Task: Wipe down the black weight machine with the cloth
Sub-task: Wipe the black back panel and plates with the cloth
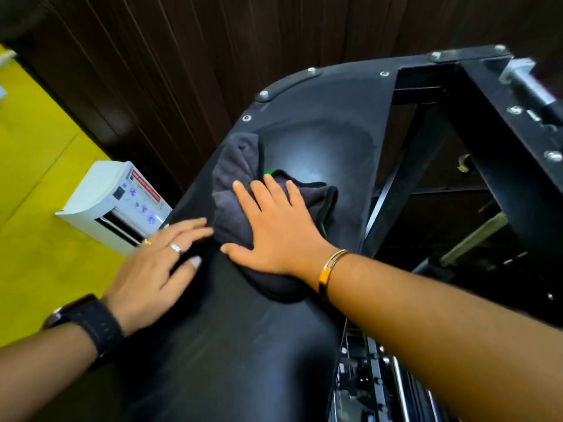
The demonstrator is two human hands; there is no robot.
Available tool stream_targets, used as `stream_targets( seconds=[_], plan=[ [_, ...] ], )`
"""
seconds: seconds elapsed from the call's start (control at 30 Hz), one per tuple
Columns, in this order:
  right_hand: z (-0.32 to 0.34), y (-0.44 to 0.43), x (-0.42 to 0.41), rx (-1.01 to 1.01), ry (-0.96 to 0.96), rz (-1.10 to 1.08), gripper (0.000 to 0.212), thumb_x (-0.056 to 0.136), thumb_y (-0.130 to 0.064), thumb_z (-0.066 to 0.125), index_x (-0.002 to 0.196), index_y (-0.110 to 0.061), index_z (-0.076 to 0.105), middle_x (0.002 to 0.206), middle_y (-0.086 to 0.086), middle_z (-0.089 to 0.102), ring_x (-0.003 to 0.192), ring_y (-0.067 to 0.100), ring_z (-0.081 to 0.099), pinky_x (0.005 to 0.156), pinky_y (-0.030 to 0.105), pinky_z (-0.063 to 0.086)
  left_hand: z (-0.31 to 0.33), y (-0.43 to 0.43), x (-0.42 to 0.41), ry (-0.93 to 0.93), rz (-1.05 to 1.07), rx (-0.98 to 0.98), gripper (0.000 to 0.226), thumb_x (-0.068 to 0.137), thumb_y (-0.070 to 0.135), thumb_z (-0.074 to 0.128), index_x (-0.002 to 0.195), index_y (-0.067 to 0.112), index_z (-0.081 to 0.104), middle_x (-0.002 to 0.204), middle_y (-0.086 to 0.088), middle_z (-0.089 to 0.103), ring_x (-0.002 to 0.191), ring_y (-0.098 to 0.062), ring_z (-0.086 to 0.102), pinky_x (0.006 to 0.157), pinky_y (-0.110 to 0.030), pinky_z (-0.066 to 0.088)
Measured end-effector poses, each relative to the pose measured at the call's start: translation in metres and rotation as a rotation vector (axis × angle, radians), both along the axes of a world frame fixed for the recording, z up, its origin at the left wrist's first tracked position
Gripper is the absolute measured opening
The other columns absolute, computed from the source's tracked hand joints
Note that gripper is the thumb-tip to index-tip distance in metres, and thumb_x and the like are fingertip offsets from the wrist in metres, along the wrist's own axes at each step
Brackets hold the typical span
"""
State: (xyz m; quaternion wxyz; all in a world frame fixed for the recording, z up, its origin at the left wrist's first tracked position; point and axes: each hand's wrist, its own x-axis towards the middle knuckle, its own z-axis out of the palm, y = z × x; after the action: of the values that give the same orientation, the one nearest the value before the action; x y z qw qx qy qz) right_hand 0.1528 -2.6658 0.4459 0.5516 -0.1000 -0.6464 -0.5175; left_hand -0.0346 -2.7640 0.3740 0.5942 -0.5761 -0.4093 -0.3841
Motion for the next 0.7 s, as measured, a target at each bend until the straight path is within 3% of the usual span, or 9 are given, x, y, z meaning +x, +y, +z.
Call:
stream_targets(
  seconds=[0.03, 0.17, 0.33, 0.47, 0.53, 0.63, 0.7],
  plan=[
    [0.005, 0.002, 0.008, 0.024, -0.017, 0.002, 0.093, 0.078, -0.073, 0.034, 0.149, -0.013, 0.035, 0.143, 0.010, 0.045, 0.137, 0.035, 0.035, 0.110, 0.058, 0.023, 0.013, -0.004, 0.003, 0.012, -0.003, 0.021, 0.049, 0.092, 0.038, 0.038, 0.134, 0.019, 0.054, 0.140, 0.004, 0.049, 0.125, -0.014, 0.044, 0.111, -0.016, 0.020],
    [0.033, 0.011, 0.039, 0.025, -0.019, -0.040, 0.088, 0.078, -0.072, 0.022, 0.147, -0.021, 0.038, 0.142, 0.003, 0.048, 0.136, 0.028, 0.038, 0.108, 0.053, 0.027, 0.061, -0.008, 0.015, -0.142, -0.050, 0.059, 0.066, 0.088, 0.052, 0.031, 0.144, 0.021, 0.044, 0.151, -0.001, 0.039, 0.138, -0.018, 0.034, 0.118, -0.045, 0.022],
    [0.062, 0.017, 0.062, -0.052, 0.142, -0.054, 0.091, 0.075, -0.073, 0.018, 0.149, -0.023, 0.031, 0.147, 0.000, 0.041, 0.139, 0.026, 0.032, 0.109, 0.048, 0.025, 0.072, 0.018, 0.033, -0.201, 0.013, -0.078, 0.074, 0.085, 0.052, 0.028, 0.154, 0.026, 0.021, 0.162, 0.004, 0.010, 0.150, -0.014, 0.003, 0.119, -0.032, -0.002],
    [0.075, 0.017, 0.065, -0.093, 0.253, -0.033, 0.082, 0.080, -0.071, 0.029, 0.146, -0.023, 0.034, 0.139, 0.001, 0.045, 0.132, 0.026, 0.036, 0.102, 0.047, 0.030, 0.066, 0.030, 0.024, -0.187, 0.060, -0.074, 0.057, 0.101, 0.047, 0.033, 0.154, 0.032, 0.017, 0.162, 0.009, 0.009, 0.149, -0.009, 0.001, 0.118, -0.029, -0.002],
    [0.079, 0.013, 0.059, -0.121, 0.313, -0.040, 0.086, 0.077, -0.072, 0.023, 0.147, -0.023, 0.032, 0.143, 0.003, 0.041, 0.135, 0.027, 0.032, 0.101, 0.048, 0.029, 0.067, 0.029, 0.025, -0.184, 0.067, -0.065, 0.056, 0.101, 0.047, 0.029, 0.154, 0.032, 0.017, 0.162, 0.008, 0.009, 0.150, -0.011, 0.001, 0.118, -0.029, -0.001],
    [0.083, 0.005, 0.042, -0.195, 0.365, -0.066, 0.080, 0.083, -0.069, 0.031, 0.148, -0.023, 0.029, 0.161, 0.003, 0.012, 0.147, 0.030, 0.009, 0.106, 0.054, 0.023, 0.066, 0.028, 0.025, -0.168, 0.113, -0.061, 0.068, 0.091, 0.054, 0.020, 0.155, 0.030, 0.014, 0.163, 0.006, 0.008, 0.150, -0.013, 0.002, 0.119, -0.031, 0.000],
    [0.084, -0.003, 0.031, -0.189, 0.369, -0.079, 0.071, 0.087, -0.062, 0.042, 0.142, -0.017, 0.037, 0.163, -0.001, -0.005, 0.148, 0.032, 0.001, 0.103, 0.058, 0.024, 0.066, 0.029, 0.024, -0.179, 0.127, -0.069, 0.060, 0.101, 0.051, 0.024, 0.155, 0.030, 0.010, 0.163, 0.008, 0.004, 0.150, -0.011, -0.001, 0.118, -0.030, -0.002]
  ],
)
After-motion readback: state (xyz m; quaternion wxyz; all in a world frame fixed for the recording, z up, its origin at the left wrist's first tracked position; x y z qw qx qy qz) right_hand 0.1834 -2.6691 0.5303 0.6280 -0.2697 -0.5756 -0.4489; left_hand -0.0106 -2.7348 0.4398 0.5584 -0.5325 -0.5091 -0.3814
